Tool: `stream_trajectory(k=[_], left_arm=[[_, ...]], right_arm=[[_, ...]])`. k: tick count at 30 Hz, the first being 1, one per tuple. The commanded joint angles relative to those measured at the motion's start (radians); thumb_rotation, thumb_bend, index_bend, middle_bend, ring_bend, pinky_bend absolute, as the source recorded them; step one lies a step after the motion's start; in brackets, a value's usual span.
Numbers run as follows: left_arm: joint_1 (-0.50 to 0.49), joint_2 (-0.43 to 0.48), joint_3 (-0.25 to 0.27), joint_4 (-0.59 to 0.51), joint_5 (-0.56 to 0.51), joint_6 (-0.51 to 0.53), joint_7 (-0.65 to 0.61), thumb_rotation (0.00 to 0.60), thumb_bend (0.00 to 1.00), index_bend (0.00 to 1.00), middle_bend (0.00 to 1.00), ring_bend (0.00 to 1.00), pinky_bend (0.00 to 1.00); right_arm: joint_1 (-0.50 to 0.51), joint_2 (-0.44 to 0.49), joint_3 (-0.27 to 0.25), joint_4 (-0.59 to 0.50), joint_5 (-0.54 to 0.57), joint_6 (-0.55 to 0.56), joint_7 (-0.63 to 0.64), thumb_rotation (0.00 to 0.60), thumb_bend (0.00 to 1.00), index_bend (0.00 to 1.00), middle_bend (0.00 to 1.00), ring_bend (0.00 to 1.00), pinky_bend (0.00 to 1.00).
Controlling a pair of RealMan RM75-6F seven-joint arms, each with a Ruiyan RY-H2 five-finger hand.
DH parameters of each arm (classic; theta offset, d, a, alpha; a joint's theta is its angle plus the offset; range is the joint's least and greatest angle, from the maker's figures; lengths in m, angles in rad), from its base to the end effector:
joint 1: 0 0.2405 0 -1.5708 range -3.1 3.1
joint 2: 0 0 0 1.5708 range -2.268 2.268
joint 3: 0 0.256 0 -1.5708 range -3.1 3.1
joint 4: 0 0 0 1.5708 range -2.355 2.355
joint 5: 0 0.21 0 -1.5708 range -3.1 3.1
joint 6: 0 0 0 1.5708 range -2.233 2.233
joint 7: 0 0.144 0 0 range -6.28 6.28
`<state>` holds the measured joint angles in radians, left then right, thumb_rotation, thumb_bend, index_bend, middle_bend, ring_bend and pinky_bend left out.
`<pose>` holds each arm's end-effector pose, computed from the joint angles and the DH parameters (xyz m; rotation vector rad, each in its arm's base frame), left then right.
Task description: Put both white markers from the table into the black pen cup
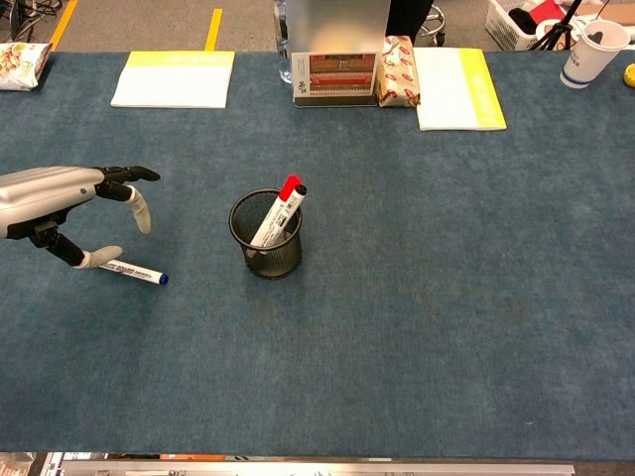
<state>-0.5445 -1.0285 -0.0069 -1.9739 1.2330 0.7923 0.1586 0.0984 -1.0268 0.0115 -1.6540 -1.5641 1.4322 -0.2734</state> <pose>-0.2018 0.2377 0.0698 -2.0056 -1.2962 -0.6694 -0.3054 -0.1761 0.1689 1.5894 -0.6693 0.6502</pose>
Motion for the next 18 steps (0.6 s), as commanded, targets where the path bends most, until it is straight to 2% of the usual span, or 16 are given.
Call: stream_trajectory(k=[1,18], left_arm=[[0.004,-0.037,0.017,0.048,0.013,0.008,0.006,0.600,0.39,0.34,0.00,0.00,0.00],[0.002,-0.131,0.058,0.162,0.000,0.003,0.008,0.600,0.39,0.33,0.00,0.00,0.00]], right_arm=[[0.000,0.001,0.001,0.000,0.001,-0.001,0.000,0.600,0.87,0.57,0.39,0.26,0.16],[0.000,0.001,0.000,-0.001,0.004,-0.003,-0.002,0.600,0.87,0.57,0.39,0.26,0.16]])
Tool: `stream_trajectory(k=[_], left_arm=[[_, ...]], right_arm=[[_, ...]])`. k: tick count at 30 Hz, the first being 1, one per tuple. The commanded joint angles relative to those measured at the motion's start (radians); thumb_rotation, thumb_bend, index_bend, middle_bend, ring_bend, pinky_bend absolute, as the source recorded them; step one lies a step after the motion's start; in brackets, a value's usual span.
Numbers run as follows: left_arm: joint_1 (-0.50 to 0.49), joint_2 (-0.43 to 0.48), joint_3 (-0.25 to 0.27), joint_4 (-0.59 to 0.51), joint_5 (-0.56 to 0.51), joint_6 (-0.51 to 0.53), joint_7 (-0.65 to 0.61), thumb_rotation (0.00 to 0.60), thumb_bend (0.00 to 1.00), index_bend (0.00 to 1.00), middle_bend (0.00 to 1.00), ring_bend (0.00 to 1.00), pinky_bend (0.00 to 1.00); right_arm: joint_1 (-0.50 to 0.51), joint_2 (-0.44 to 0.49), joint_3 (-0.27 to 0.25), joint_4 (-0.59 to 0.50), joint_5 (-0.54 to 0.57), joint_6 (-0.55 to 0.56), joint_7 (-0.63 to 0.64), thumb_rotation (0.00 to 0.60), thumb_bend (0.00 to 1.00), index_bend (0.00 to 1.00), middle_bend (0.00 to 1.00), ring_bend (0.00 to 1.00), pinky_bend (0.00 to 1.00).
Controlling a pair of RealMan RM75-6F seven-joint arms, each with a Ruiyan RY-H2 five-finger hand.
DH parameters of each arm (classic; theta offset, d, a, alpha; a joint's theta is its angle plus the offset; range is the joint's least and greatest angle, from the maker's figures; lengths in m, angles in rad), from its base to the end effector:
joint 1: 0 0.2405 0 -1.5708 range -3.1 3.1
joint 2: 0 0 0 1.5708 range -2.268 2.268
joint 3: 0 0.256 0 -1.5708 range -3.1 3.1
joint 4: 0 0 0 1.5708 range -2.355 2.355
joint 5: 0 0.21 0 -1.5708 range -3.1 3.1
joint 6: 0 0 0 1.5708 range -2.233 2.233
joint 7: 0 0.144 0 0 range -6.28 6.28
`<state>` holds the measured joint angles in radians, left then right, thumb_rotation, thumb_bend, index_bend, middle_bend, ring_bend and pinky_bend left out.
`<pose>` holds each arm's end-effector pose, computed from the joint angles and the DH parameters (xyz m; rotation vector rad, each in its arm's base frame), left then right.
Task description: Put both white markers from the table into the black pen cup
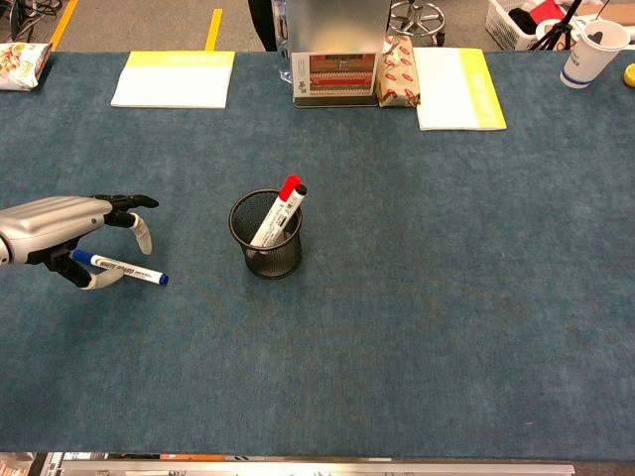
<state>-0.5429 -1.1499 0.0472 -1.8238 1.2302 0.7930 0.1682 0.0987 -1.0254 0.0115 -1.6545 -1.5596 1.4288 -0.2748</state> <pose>-0.2326 0.2361 0.0403 -2.0149 -1.2960 -0.5849 -0.3062 -0.1762 0.1692 1.5887 -0.6718 0.6443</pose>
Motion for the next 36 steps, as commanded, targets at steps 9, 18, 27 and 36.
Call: stream_trajectory(k=[9,18,27,36], left_arm=[[0.009,-0.058,0.013,0.080,0.019,0.017,-0.019,0.600,0.39,0.33,0.00,0.00,0.00],[0.028,-0.099,0.022,0.138,0.053,0.052,-0.035,0.600,0.39,0.31,0.00,0.00,0.00],[0.050,-0.121,0.034,0.186,0.083,0.078,-0.070,0.600,0.39,0.31,0.00,0.00,0.00],[0.069,-0.146,0.045,0.242,0.109,0.095,-0.092,0.600,0.39,0.31,0.00,0.00,0.00]], right_arm=[[0.000,0.001,0.001,0.000,0.003,-0.001,0.000,0.600,0.87,0.57,0.39,0.26,0.16],[0.001,0.001,0.001,0.000,0.002,-0.001,0.000,0.600,0.87,0.57,0.39,0.26,0.16],[0.000,0.001,0.001,0.000,0.002,0.000,-0.001,0.600,0.87,0.57,0.39,0.26,0.16],[0.000,0.002,0.001,-0.001,0.003,0.001,0.000,0.600,0.87,0.57,0.39,0.26,0.16]])
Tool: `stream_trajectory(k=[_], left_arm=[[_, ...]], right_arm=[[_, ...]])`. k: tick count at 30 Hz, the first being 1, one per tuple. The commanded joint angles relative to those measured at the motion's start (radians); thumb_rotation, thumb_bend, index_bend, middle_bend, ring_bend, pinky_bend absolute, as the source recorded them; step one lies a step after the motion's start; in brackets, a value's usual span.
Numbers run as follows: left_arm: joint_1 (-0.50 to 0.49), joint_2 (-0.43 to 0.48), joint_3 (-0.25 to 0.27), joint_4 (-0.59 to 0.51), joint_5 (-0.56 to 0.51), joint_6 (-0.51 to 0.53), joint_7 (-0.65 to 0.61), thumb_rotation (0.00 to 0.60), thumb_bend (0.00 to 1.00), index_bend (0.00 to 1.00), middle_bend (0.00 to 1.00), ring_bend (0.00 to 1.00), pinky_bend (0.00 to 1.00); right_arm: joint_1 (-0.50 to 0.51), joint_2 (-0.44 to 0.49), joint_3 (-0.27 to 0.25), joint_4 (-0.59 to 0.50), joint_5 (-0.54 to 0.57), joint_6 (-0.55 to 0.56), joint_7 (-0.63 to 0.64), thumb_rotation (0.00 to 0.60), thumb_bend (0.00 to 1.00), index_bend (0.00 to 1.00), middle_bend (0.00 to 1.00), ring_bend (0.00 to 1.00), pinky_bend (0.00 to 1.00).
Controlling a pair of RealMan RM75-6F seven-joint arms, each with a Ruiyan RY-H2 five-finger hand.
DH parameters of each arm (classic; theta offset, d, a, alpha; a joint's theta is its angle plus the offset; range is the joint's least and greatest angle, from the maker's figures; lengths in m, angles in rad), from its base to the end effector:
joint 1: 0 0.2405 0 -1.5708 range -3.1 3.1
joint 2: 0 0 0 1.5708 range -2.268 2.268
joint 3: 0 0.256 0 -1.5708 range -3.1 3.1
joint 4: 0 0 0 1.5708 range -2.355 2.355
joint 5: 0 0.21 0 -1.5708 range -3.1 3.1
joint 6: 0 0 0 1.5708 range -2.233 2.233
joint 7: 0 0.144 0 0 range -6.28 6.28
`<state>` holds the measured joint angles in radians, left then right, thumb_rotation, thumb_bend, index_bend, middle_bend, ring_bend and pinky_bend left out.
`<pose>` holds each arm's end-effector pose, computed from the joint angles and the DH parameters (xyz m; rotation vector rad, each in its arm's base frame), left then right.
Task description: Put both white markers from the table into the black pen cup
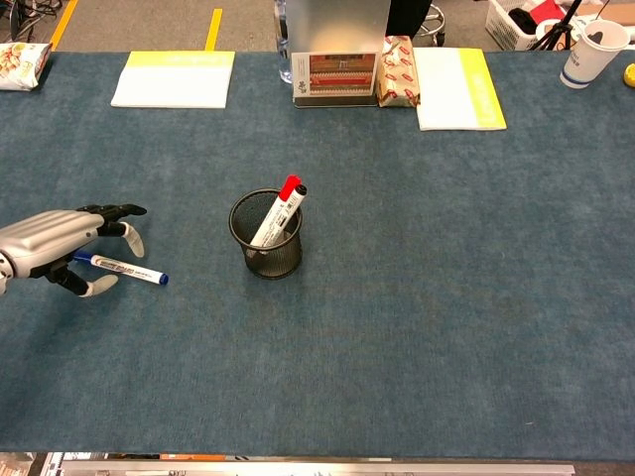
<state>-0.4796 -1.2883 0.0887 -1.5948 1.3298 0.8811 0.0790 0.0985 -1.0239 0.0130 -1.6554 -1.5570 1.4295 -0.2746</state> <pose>-0.2741 0.2335 0.0190 -1.9574 -1.2528 -0.5976 -0.3063 -0.1765 0.1700 1.5852 -0.6715 0.6439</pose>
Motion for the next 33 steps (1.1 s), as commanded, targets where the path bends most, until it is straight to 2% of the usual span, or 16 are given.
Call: stream_trajectory(k=[1,14,21,33], left_arm=[[0.007,-0.011,0.005,0.017,0.013,0.009,-0.004,0.600,0.39,0.31,0.00,0.00,0.00],[0.018,-0.033,0.016,0.050,0.052,0.028,0.014,0.600,0.40,0.33,0.00,0.00,0.00],[0.020,-0.039,0.017,0.058,0.052,0.029,0.036,0.600,0.46,0.35,0.00,0.00,0.00],[0.024,-0.045,0.018,0.066,0.054,0.030,0.059,0.600,0.46,0.34,0.00,0.00,0.00]], right_arm=[[0.000,0.000,0.000,0.000,0.000,0.001,0.000,0.600,0.87,0.57,0.39,0.26,0.16],[-0.001,0.000,0.000,0.000,-0.001,0.001,0.002,0.600,0.87,0.57,0.39,0.26,0.16],[0.000,0.001,0.000,-0.001,-0.001,0.001,0.003,0.600,0.87,0.57,0.39,0.26,0.16],[0.000,0.001,0.001,0.000,-0.001,0.000,0.005,0.600,0.87,0.57,0.39,0.26,0.16]])
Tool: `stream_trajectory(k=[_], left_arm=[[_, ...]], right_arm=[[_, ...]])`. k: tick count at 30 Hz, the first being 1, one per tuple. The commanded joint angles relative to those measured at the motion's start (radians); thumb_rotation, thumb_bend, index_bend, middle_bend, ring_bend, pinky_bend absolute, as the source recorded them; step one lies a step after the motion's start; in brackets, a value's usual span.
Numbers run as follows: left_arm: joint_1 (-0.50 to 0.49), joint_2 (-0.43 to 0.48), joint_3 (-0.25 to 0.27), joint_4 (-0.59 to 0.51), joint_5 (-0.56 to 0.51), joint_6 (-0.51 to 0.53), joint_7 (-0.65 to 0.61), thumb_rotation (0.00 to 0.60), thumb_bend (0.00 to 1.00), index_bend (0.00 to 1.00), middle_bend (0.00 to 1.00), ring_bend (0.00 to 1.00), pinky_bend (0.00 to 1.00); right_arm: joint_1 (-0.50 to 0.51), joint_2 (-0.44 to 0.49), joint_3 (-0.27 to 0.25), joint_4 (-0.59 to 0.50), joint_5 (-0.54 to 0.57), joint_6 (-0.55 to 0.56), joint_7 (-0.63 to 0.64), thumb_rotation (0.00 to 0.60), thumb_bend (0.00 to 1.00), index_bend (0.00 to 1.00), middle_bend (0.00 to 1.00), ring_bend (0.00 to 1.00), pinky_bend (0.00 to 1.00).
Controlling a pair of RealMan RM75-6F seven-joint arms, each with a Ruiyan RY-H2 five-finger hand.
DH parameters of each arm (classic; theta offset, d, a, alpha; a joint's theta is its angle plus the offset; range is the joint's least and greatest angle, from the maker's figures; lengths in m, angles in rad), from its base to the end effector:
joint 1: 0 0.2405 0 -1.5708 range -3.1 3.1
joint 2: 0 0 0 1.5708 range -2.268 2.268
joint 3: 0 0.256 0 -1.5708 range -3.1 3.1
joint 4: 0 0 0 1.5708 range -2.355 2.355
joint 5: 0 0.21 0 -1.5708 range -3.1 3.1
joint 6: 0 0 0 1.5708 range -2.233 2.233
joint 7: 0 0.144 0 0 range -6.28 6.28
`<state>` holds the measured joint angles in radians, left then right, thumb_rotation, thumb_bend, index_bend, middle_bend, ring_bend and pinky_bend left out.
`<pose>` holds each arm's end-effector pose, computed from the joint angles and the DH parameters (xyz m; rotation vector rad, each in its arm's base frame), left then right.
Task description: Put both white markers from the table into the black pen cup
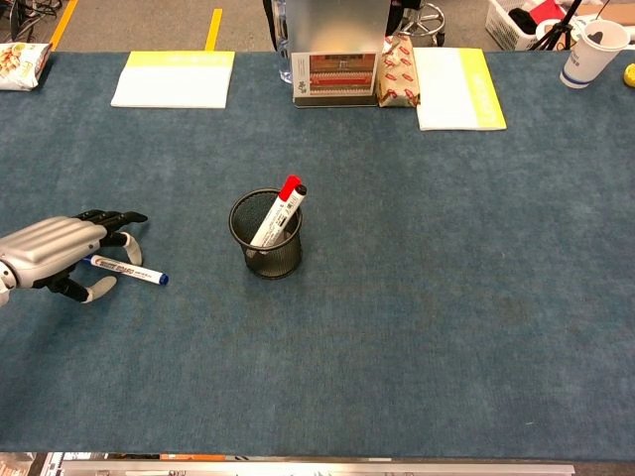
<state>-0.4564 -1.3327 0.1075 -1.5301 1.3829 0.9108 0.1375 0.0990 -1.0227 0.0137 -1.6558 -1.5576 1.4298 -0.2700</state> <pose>-0.2826 0.2270 0.0100 -2.0106 -1.1413 -0.5663 -0.3060 -0.1768 0.1704 1.5843 -0.6734 0.6480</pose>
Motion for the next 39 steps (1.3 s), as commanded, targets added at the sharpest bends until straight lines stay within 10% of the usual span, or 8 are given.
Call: stream_trajectory(k=[1,39], left_arm=[[0.001,-0.002,-0.001,0.002,0.001,0.002,0.000,0.600,0.46,0.34,0.00,0.00,0.00],[0.032,-0.036,0.010,0.049,0.080,0.068,-0.044,0.600,0.47,0.38,0.00,0.00,0.00]], right_arm=[[0.000,0.000,0.000,0.000,0.000,0.000,0.000,0.600,0.87,0.57,0.39,0.26,0.16],[-0.002,0.002,-0.001,-0.003,-0.008,0.008,0.006,0.600,0.87,0.57,0.39,0.26,0.16]])
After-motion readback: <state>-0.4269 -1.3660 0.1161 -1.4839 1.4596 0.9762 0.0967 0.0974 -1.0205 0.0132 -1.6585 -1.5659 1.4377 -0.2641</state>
